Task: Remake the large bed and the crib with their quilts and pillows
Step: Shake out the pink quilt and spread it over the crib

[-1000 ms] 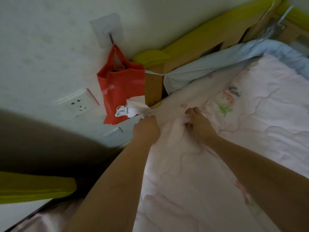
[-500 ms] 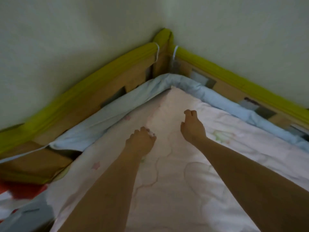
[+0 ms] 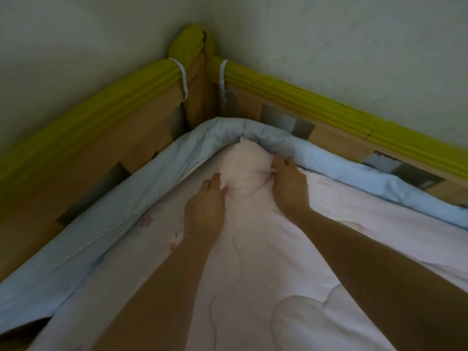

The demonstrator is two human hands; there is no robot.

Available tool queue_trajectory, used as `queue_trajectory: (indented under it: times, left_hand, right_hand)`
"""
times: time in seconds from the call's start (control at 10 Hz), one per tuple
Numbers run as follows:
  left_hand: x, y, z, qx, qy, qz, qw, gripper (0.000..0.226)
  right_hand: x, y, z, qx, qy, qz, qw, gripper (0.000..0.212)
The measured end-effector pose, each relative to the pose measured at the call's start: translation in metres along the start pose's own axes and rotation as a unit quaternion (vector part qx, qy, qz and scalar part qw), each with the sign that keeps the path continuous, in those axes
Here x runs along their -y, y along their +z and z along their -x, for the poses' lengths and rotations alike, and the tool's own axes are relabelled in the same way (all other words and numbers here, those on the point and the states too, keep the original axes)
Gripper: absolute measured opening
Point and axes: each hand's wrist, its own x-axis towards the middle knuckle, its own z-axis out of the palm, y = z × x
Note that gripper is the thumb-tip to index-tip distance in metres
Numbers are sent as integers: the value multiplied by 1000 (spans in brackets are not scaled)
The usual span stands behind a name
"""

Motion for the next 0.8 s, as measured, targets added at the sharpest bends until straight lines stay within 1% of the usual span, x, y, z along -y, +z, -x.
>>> queue_trajectory:
  times: [0.1, 0.2, 0.3, 0.4, 0.5, 0.6, 0.7, 0.8]
  left_hand:
    - [-11, 2, -42, -13, 34, -2, 999, 33]
    - [-8, 26, -53, 2, 58, 19, 998, 45]
    - [8, 50, -53, 1, 65, -10, 998, 53]
    - [11, 52, -59, 24, 63, -8, 998, 67]
    - [7, 44, -52, -5, 43, -12, 999, 65]
    - [14, 24, -20, 4, 17, -58, 998, 57]
    - [43, -5, 38, 0, -38, -92, 995, 57]
    - [80, -31, 105, 46, -116, -98, 987, 61]
  right_hand:
    - [-5, -3, -33, -31, 14, 9, 999, 26]
    - [-14, 6, -43, -16, -26, 74, 997, 28]
    - [-20, 21, -39, -23, -36, 71, 997, 34]
    - [-17, 27, -38, -21, -6, 72, 997, 42]
    - [3, 24, -3, -23, 38, 39, 998, 49]
    - [32, 26, 74, 58, -47, 59, 995, 58]
    - [49, 36, 139, 132, -142, 111, 975, 60]
    - [46, 44, 151, 157, -156, 148, 964, 62]
